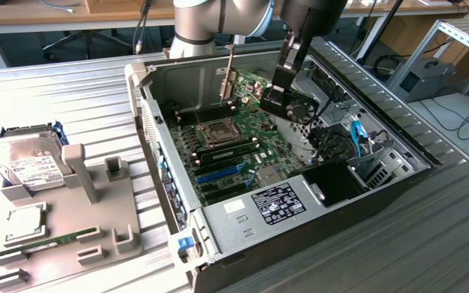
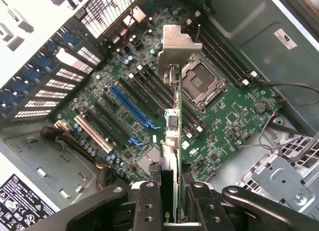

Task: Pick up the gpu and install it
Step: 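Insert the gpu into the slot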

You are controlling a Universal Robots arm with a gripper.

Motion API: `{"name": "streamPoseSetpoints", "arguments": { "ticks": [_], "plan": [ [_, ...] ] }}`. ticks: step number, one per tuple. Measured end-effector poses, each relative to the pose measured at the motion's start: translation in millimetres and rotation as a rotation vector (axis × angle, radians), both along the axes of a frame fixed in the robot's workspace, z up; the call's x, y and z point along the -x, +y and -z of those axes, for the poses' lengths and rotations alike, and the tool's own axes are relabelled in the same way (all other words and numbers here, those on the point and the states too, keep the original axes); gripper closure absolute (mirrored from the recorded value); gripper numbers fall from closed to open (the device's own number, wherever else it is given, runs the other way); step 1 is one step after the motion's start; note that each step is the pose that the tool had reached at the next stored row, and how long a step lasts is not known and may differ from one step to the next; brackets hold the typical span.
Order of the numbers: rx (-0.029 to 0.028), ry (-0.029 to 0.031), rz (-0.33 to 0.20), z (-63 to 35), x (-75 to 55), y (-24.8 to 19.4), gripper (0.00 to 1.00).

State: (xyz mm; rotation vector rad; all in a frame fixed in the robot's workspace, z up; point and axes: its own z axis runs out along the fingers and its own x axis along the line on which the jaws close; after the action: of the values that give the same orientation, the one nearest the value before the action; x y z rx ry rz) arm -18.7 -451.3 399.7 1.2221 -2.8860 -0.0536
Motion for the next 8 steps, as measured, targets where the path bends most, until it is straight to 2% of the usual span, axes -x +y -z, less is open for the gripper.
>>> {"name": "streamPoseSetpoints", "arguments": {
  "ticks": [3, 5, 8],
  "plan": [
    [0.0000, 0.0000, -0.011, 0.1, 0.0, 0.0, 0.74],
    [0.0000, 0.0000, -0.072, 0.1, 0.0, 0.0, 0.74],
    [0.0001, 0.0000, -0.088, 0.1, 0.0, 0.0, 0.74]
  ]
}}
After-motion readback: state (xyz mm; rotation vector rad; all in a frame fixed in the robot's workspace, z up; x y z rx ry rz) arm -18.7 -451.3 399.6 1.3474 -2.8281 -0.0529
